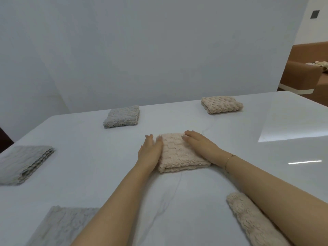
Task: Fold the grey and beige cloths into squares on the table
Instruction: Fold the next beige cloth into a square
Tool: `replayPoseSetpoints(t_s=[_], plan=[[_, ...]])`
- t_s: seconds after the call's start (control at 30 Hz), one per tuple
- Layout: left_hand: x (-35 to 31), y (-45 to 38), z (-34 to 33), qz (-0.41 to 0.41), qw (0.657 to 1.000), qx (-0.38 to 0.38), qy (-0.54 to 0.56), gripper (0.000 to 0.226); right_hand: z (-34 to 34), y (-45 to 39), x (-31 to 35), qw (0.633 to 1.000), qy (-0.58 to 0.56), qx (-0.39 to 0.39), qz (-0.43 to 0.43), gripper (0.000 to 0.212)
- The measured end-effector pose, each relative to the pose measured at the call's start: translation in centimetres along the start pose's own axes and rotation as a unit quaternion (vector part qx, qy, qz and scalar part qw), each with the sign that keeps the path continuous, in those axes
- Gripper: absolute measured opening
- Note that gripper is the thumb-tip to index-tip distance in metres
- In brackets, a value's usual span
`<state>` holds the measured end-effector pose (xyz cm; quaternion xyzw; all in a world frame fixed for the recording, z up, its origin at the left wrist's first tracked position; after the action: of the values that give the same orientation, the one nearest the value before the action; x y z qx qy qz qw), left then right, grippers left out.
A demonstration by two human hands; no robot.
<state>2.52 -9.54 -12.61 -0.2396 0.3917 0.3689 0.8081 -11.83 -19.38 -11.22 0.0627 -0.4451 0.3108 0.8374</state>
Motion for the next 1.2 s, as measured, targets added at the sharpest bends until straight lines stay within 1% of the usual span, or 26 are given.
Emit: replayPoseSetpoints(t_s=[0.07, 0.13, 0.2, 0.23, 0.3, 0.37, 0.4, 0.47, 0.5, 0.57, 0.63, 0.7, 0.8, 0.9, 0.93, 1.0, 1.1, 1.13, 1.2], plan=[[0.1, -0.5, 0.9, 0.042, 0.998, -0.04, 0.019, 0.053, 0.4, 0.0, -0.1, 0.993, -0.088, 0.028, -0.074, 0.048], [0.0, -0.2, 1.4, 0.054, 0.997, -0.048, 0.009, 0.054, 1.0, -0.3, -0.3, 0.989, -0.087, 0.046, -0.107, 0.047], [-0.1, 0.2, 1.5, 0.059, 0.998, -0.034, -0.003, 0.057, 2.0, -0.9, -0.2, 0.994, -0.031, 0.05, -0.093, 0.042], [-0.1, 0.3, 1.3, 0.059, 0.998, -0.014, -0.005, 0.061, 2.4, -1.1, 0.0, 0.995, 0.003, 0.061, -0.082, 0.043], [-0.2, 0.3, 1.0, 0.04, 0.999, 0.019, -0.002, 0.07, 2.7, -1.2, 0.3, 0.989, 0.076, 0.102, -0.071, 0.05], [-0.3, 0.1, 1.0, 0.038, 0.998, 0.037, -0.022, 0.072, 2.7, -1.0, 0.7, 0.979, 0.139, 0.14, -0.061, 0.057], [-0.2, 0.0, 0.9, 0.034, 0.998, 0.048, -0.036, 0.068, 2.7, -1.0, 1.0, 0.974, 0.162, 0.149, -0.052, 0.06], [-0.1, 0.2, 0.5, 0.018, 0.996, 0.081, -0.04, 0.049, 2.7, -0.9, 2.0, 0.97, 0.193, 0.148, -0.021, 0.063], [0.2, 0.2, 0.2, 0.011, 0.995, 0.095, -0.007, 0.045, 2.7, -0.8, 2.8, 0.969, 0.203, 0.143, 0.003, 0.063], [0.4, 0.6, 0.3, 0.012, 0.986, 0.11, 0.122, 0.043, 2.5, -0.6, 4.4, 0.967, 0.207, 0.138, 0.051, 0.065], [0.1, 1.6, 1.2, 0.023, 0.959, 0.113, 0.259, 0.031, 2.2, -0.4, 5.9, 0.969, 0.191, 0.137, 0.083, 0.069], [0.2, 2.1, 2.1, 0.035, 0.928, 0.124, 0.35, 0.03, 2.0, -0.1, 7.4, 0.968, 0.179, 0.137, 0.112, 0.069], [0.1, 2.3, 3.0, 0.038, 0.892, 0.139, 0.428, 0.033, 1.9, -0.1, 9.9, 0.948, 0.225, 0.101, 0.201, 0.051], [-0.4, 2.9, 3.3, 0.038, 0.876, 0.143, 0.46, 0.04, 2.3, 0.5, 11.9, 0.927, 0.249, 0.05, 0.275, 0.028], [-0.9, 3.1, 3.5, 0.025, 0.879, 0.139, 0.456, 0.043, 2.5, 1.0, 12.3, 0.922, 0.246, 0.038, 0.295, 0.023], [-2.1, 3.4, 4.5, -0.015, 0.895, 0.116, 0.43, 0.042, 3.3, 2.0, 13.0, 0.911, 0.232, 0.008, 0.34, 0.018], [-4.1, 3.8, 6.5, -0.085, 0.918, 0.073, 0.381, 0.038, 5.0, 3.2, 13.4, 0.914, 0.201, -0.025, 0.352, 0.021], [-5.0, 4.1, 7.3, -0.122, 0.926, 0.055, 0.353, 0.04, 5.5, 3.5, 13.4, 0.915, 0.199, -0.036, 0.348, 0.022], [-6.7, 5.0, 8.8, -0.226, 0.939, 0.008, 0.258, 0.046, 6.3, 4.2, 13.8, 0.908, 0.206, -0.059, 0.359, 0.021]])
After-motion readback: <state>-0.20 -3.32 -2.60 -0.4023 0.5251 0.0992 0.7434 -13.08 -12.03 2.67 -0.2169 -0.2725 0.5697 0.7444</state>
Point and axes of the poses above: each hand's wrist, its own y-axis away from the middle knuckle, its own z-axis out of the back of the hand, x = y × z, the point moved 8 cm from there along -y, towards the middle knuckle, and after that the axes turned 15 degrees about -x, right-handed, at the moved point
